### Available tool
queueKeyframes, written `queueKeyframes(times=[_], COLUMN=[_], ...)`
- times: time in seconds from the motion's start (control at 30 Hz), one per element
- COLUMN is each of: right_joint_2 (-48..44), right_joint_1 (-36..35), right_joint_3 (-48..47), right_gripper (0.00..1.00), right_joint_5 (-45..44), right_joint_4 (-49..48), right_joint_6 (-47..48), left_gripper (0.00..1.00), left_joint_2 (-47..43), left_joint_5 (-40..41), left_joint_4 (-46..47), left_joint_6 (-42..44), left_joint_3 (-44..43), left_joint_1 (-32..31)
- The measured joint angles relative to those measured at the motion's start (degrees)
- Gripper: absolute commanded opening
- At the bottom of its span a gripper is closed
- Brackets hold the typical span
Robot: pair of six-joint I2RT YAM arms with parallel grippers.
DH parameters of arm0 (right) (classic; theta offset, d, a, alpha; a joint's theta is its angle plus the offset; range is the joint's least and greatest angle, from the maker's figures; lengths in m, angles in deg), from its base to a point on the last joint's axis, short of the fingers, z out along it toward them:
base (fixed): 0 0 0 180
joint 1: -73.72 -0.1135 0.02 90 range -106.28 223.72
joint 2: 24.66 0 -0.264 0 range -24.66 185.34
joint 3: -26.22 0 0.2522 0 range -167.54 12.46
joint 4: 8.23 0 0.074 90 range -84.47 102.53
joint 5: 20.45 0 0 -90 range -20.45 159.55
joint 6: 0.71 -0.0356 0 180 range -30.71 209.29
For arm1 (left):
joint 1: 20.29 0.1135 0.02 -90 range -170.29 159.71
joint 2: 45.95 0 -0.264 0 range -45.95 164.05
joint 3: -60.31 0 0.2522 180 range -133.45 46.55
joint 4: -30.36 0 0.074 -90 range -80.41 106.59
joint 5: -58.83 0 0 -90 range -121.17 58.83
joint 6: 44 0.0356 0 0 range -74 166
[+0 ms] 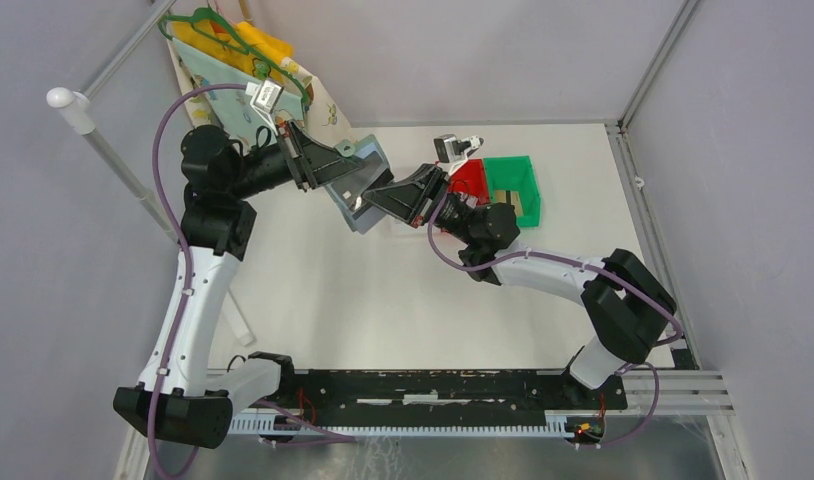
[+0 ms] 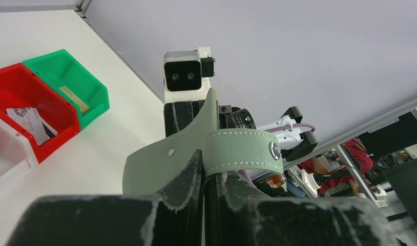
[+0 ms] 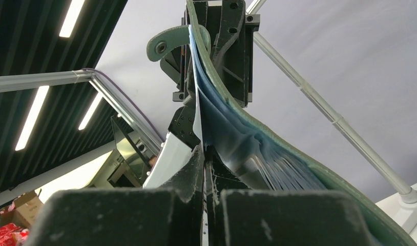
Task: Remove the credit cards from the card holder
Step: Remove the credit card from the card holder, then place the credit card in the storage box.
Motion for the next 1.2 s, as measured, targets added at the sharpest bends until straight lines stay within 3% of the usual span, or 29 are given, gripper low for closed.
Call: queueKeyframes(times=[0.27,0.47,0.63,0.9,1.07,1.2], right_joint_2=[-0.28,-0.94,-0.94,-5.57,-13.75,-13.33], right_joint_1=[0.07,0.13,0.17,7.02,15.41,17.35], right_joint_3=[1.05,2.99,2.97,5.88,8.24,-1.40], right_gripper=[0.00,0.00,0.00,0.00,0.00,0.00], right_joint_5=[0.02,0.04,0.17,8.09,13.62,13.25], right_joint_4=[-0.24,-0.92,-1.20,5.20,23.74,50.95], right_joint_6=[-0.02,-0.02,-0.04,1.16,12.00,31.67], left_gripper=[0.13,0.02,0.02,0.02,0.02,0.02], left_joint_2=[0.07,0.13,0.13,1.75,1.09,1.16], left_joint_5=[0.07,0.04,0.44,7.43,11.08,11.67], left_joint_4=[1.14,1.99,1.01,-15.23,-19.67,-22.58], left_joint_6=[-1.77,-2.43,-1.75,16.81,24.65,27.87], left_joint_3=[-1.40,-2.14,-2.38,-12.63,-14.25,-14.01], left_joint_1=[0.72,0.98,1.01,1.01,1.03,1.03])
